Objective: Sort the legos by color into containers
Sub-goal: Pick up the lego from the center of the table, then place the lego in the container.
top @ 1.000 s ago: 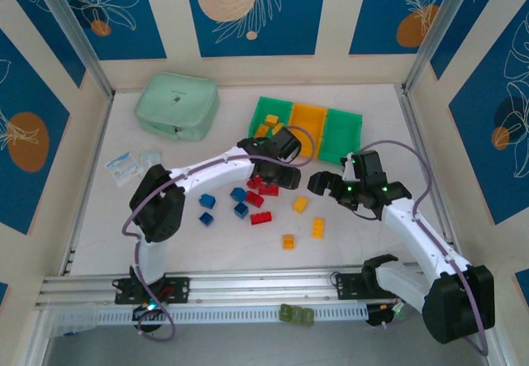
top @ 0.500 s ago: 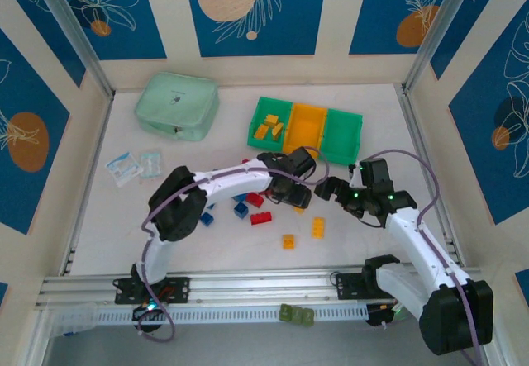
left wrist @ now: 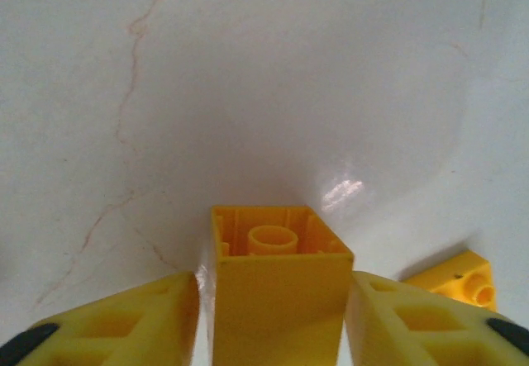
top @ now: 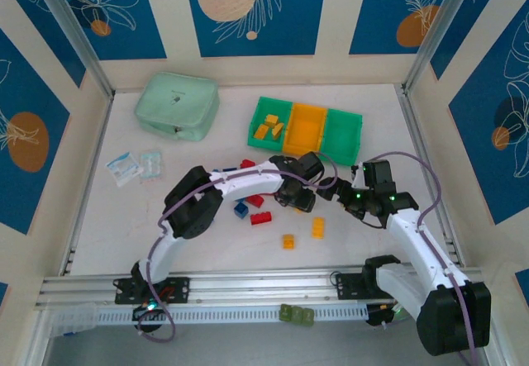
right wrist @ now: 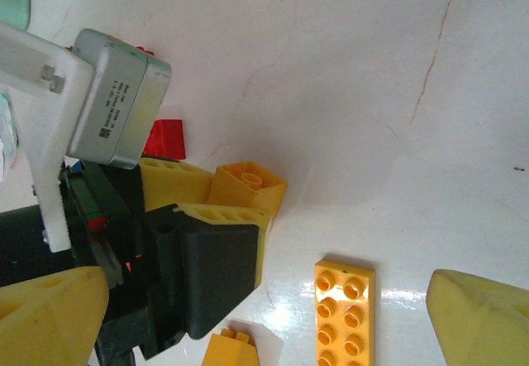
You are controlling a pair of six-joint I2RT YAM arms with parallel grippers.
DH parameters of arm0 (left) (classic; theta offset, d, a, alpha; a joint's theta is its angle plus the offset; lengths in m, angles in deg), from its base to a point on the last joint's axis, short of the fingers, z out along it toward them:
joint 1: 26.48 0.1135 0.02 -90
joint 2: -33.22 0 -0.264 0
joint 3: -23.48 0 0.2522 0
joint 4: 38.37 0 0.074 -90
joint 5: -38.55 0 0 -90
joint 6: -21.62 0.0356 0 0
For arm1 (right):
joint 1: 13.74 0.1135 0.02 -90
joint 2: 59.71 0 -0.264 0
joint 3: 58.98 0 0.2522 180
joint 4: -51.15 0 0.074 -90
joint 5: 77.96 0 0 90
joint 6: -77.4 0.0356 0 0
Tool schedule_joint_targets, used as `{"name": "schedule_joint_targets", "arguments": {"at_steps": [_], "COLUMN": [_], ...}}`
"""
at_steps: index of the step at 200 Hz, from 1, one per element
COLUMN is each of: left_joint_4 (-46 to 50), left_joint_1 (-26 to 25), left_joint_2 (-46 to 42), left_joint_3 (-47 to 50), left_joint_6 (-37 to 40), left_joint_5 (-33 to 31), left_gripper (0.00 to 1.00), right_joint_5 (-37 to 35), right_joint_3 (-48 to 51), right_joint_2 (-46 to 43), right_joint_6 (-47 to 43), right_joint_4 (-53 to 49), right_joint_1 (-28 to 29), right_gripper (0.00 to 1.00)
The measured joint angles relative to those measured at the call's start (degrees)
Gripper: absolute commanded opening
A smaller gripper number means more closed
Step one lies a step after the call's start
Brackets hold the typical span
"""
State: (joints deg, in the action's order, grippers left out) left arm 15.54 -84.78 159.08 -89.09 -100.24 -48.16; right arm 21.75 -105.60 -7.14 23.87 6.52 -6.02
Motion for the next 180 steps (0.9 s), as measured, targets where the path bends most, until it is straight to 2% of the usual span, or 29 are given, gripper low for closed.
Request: {"name": "schedule_joint_targets", "arguments": {"at_steps": [40, 65, 125, 180], "left_joint_4": [0.4, 0.4, 1.5, 2.5], "left_joint_1": [0.0, 0.0, 2.1, 10.4], "left_joint_2": [0.1, -0.1, -5.2, -11.4], "left_joint_3": [-0.3, -0.3, 0.1, -2.5], "left_joint_6": [0.6, 0.9, 3.5, 7.6], "left_joint_5": [-1.0, -1.8, -3.8, -8.9], "left_gripper": [0.31, 0.28, 0.27, 0.28], "right_joint_5": [0.0, 0.7, 0.6, -0.3], "right_joint_3": [0.0, 0.0, -1.9, -5.3], "right_joint_2": [0.0, 0.0, 1.2, 6.1], "right_joint_6": [0.0, -0.4, -1.7, -1.7], "right_joint_4": [0.0, 0.2, 0.7, 3.3], "right_joint_1": [-0.3, -0.3, 3.1, 6.6], "right_gripper": [0.99, 0.99, 0.99, 0.99]}}
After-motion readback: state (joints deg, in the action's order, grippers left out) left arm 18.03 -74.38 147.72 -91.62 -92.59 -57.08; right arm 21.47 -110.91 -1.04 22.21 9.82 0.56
